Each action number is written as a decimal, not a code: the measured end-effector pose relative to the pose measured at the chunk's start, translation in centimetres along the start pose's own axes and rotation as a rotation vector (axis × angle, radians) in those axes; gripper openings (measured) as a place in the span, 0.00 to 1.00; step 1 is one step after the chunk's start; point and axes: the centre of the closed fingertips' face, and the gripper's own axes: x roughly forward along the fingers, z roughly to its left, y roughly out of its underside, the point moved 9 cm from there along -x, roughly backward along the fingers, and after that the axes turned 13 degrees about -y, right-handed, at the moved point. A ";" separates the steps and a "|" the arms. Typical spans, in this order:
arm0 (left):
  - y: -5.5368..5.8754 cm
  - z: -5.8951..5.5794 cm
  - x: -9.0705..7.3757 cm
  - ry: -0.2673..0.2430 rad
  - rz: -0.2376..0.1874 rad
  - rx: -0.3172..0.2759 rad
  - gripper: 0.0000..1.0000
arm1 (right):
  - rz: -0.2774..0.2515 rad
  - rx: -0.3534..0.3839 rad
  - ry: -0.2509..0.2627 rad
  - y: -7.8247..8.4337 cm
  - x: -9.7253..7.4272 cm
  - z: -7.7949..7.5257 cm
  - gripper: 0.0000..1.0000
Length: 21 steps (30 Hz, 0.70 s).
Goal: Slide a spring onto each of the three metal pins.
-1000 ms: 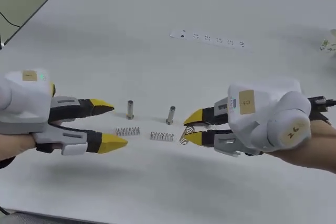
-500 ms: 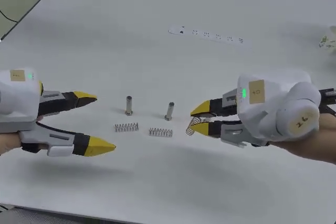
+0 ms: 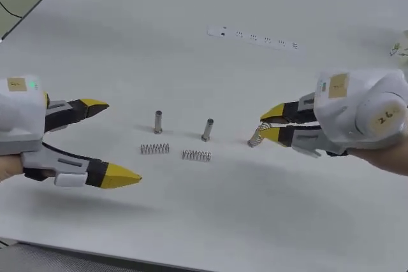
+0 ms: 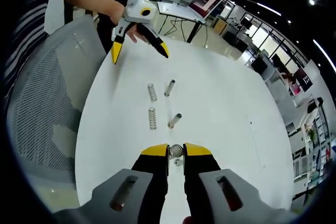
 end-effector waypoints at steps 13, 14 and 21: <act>0.1 0.1 0.0 -0.014 -0.006 -0.015 0.98 | 0.010 0.065 0.066 1.2 -0.5 -2.1 0.07; 0.2 0.1 0.0 -0.015 -0.007 -0.016 0.98 | 0.009 0.068 0.070 1.2 -0.4 -2.2 0.07; 0.1 0.2 -0.1 -0.021 -0.012 -0.015 0.98 | 0.012 0.078 0.072 1.3 0.3 -2.7 0.07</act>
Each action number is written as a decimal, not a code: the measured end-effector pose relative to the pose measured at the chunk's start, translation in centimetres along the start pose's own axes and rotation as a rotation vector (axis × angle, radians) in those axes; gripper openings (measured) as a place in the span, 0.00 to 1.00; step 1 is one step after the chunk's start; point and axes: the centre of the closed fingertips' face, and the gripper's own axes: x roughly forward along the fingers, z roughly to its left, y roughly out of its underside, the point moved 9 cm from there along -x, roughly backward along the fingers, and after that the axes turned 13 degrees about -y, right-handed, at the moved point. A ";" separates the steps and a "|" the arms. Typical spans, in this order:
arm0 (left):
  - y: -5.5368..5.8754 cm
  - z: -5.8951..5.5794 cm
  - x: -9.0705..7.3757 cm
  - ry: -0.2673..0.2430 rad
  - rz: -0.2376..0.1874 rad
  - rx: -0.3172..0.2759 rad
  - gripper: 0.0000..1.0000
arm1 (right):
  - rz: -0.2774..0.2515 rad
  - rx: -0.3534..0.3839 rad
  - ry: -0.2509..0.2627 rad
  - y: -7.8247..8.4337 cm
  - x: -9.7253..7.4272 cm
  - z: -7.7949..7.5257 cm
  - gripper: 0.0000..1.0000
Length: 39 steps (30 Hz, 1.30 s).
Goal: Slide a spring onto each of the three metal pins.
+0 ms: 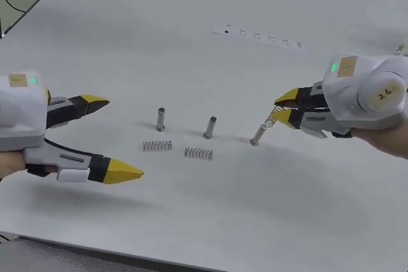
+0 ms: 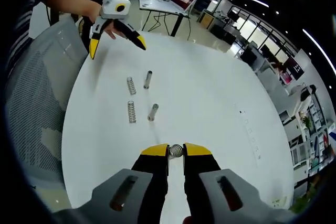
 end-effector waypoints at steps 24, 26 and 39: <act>-0.2 -0.1 0.1 0.002 -0.006 -0.011 0.98 | -0.006 0.038 -0.005 0.5 1.1 -0.6 0.07; -0.2 -0.1 0.0 0.004 -0.004 -0.013 0.98 | -0.002 0.038 -0.007 0.5 1.2 -0.6 0.07; 0.0 -0.1 -0.1 0.002 -0.004 -0.017 0.98 | 0.008 0.051 -0.009 1.0 1.5 -0.8 0.08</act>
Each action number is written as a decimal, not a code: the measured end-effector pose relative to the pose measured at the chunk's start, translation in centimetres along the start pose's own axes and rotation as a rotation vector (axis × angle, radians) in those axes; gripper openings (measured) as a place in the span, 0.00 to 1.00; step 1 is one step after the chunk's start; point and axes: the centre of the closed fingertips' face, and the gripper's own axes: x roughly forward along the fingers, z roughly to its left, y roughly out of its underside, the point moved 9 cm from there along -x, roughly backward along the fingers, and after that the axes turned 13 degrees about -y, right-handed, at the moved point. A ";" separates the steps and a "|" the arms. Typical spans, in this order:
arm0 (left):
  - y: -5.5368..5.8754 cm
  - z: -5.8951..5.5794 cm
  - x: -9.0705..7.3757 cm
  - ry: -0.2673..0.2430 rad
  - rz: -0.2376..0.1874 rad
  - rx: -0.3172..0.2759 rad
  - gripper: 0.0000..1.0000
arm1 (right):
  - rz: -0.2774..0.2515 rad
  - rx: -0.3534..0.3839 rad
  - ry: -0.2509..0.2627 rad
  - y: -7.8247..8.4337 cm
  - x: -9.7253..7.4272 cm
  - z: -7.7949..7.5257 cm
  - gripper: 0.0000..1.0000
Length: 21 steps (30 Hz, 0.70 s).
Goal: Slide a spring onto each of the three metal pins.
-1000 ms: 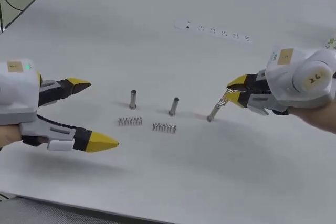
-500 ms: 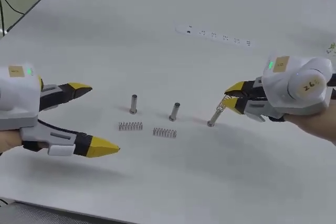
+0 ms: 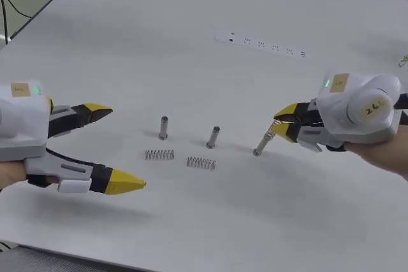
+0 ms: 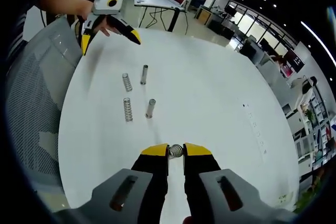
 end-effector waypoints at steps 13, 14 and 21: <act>0.1 -0.1 -0.1 -0.001 0.002 -0.007 0.97 | 0.005 0.011 -0.007 0.2 0.4 0.1 0.08; 0.1 -0.1 -0.2 -0.001 0.004 -0.007 0.97 | 0.008 0.012 -0.009 0.2 0.5 0.1 0.08; 0.1 -0.1 -0.2 -0.005 0.003 -0.009 0.97 | 0.019 0.015 -0.021 0.6 1.4 0.2 0.08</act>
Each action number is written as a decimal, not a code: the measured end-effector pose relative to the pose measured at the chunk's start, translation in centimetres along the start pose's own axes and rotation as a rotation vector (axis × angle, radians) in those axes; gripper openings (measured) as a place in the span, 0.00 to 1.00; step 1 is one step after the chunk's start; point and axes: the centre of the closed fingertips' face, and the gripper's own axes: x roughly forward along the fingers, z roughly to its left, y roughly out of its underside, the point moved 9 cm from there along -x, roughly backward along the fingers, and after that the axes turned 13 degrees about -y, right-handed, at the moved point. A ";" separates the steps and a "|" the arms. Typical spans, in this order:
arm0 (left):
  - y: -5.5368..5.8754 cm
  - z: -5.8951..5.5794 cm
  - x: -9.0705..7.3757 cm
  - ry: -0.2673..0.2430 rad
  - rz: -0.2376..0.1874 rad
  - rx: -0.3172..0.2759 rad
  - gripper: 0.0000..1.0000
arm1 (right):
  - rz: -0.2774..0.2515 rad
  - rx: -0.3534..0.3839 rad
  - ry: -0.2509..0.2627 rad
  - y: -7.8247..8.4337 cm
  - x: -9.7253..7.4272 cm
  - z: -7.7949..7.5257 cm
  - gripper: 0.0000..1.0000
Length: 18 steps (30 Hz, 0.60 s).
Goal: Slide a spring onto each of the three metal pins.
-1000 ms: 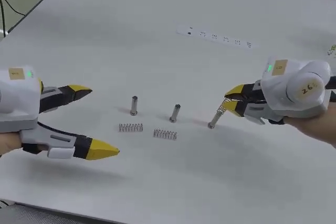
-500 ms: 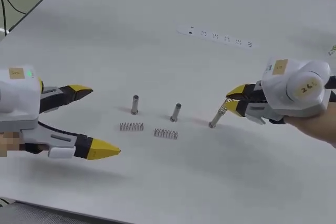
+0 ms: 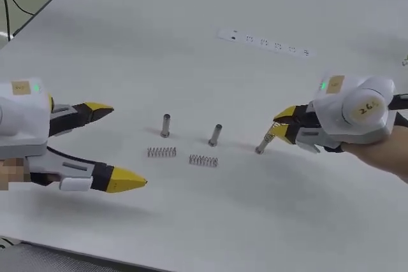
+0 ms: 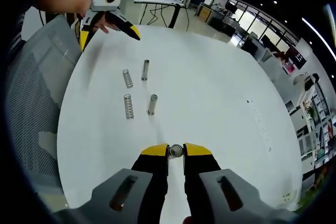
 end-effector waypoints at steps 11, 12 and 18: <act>0.1 0.0 0.1 0.000 -0.003 -0.005 0.97 | 0.027 0.006 -0.008 1.1 1.6 0.0 0.08; 0.1 0.0 0.1 0.000 -0.004 -0.006 0.97 | 0.028 0.007 -0.008 1.1 1.7 0.0 0.08; 0.1 0.0 0.0 -0.003 -0.007 -0.011 0.97 | 0.039 0.023 -0.015 1.5 2.5 0.2 0.08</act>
